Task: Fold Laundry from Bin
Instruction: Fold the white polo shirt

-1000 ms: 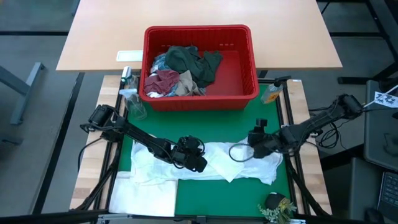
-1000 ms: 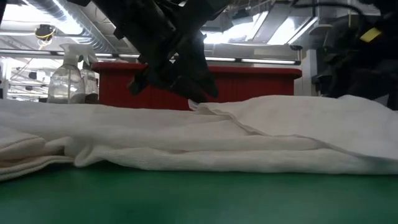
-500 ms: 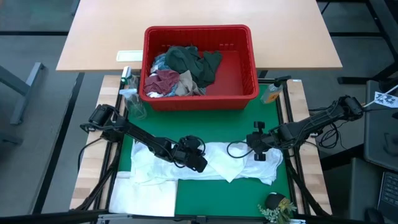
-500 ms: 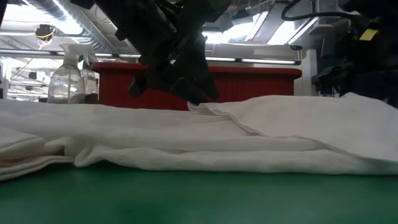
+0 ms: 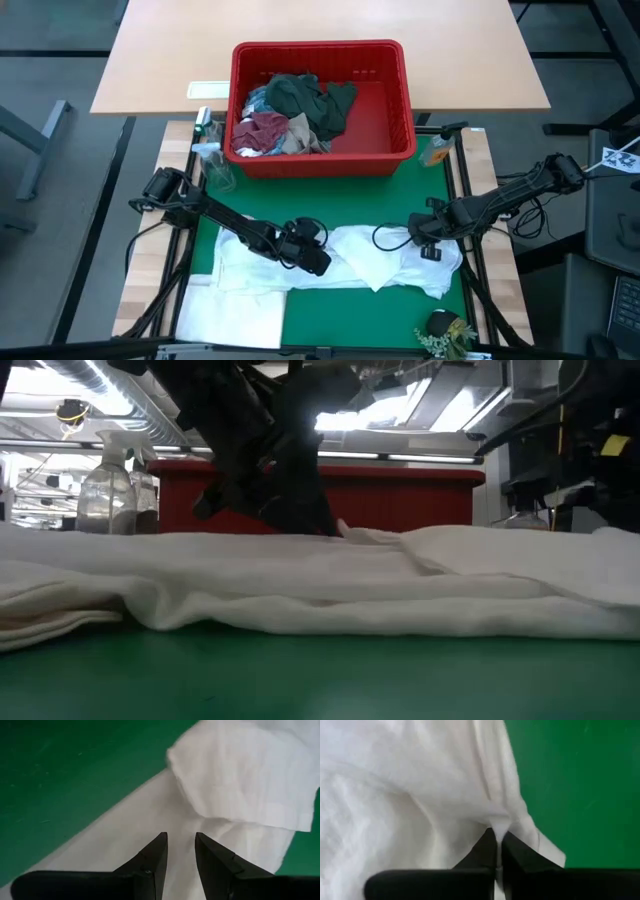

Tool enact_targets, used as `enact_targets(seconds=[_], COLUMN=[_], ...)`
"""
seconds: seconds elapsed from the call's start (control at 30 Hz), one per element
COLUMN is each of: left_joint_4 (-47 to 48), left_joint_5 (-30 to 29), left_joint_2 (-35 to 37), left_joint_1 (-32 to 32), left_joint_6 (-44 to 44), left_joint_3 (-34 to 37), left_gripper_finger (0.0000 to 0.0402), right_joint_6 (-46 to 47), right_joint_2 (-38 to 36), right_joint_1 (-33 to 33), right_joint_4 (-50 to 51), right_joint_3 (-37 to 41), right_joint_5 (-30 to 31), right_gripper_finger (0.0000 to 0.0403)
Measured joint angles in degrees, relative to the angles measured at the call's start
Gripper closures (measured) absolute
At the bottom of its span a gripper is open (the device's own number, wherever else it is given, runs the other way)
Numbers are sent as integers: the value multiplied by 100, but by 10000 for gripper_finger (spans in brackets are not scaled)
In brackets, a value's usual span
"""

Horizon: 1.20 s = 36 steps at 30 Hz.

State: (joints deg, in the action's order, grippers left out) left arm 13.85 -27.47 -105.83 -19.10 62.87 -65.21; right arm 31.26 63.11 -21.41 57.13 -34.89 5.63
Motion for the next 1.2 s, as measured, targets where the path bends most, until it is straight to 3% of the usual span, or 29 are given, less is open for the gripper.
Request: enact_targets(seconds=[0.5, 0.63, 0.9, 1.2], left_joint_4=[16, 185, 622, 629], left_joint_5=[227, 651, 2128, 2228], left_joint_2=[324, 635, 1043, 1010], left_joint_1=[34, 35, -21, -245], left_joint_6=[-648, -708, -712, -925], left_joint_3=[0, -2, -7, -7], left_gripper_finger=[308, 308, 308, 290], right_joint_6=[164, 169, 151, 150], right_joint_2=[2, 2, 2, 2], right_joint_1=[7, 7, 7, 7], right_joint_4=[15, 52, 390, 500], right_joint_3=[0, 0, 0, 0], right_joint_5=[-71, -72, -128, -373], right_gripper_finger=[359, 316, 229, 212])
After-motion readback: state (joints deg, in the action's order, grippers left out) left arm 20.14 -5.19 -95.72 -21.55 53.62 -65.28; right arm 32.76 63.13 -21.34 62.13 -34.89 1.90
